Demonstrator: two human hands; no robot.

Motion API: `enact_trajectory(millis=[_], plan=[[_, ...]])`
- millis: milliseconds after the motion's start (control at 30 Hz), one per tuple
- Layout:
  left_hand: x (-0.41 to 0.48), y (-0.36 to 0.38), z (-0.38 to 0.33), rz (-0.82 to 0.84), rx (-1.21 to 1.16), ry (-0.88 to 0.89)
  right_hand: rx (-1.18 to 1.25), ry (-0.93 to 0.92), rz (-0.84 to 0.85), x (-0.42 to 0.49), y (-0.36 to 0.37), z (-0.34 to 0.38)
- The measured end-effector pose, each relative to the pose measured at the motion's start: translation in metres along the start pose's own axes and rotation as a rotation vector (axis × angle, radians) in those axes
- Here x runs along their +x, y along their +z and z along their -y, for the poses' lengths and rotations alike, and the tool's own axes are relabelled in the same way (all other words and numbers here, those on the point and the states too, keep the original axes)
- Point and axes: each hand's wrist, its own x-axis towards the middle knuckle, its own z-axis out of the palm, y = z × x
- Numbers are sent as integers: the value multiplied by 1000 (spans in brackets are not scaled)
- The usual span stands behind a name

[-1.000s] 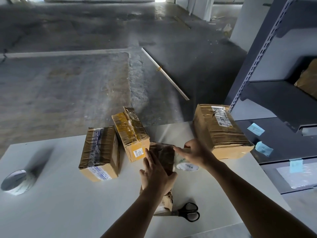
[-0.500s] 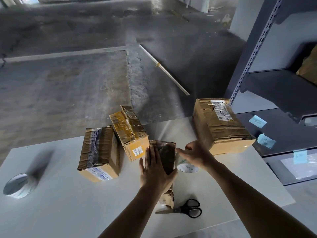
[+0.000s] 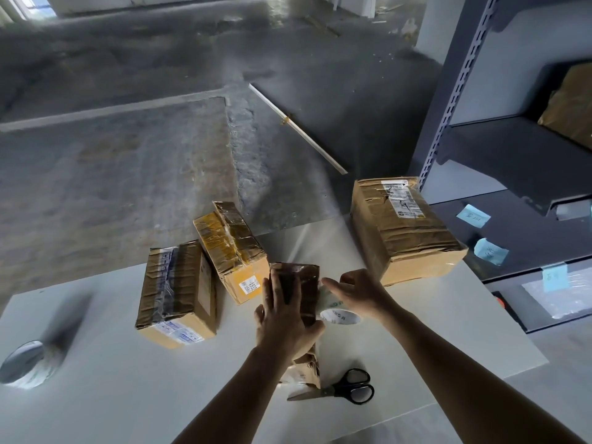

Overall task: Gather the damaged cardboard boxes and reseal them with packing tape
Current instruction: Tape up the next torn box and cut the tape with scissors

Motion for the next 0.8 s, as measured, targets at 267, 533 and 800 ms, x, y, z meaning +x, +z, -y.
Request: enact_trajectory(millis=[267, 533, 800], plan=[[6, -3, 2, -134, -34, 76, 140, 26, -44, -14, -10, 1], [11, 0, 2, -127, -170, 192, 414, 23, -74, -25, -20, -10], [14, -1, 16, -108, -230, 182, 336, -49, -105, -21, -17, -13]])
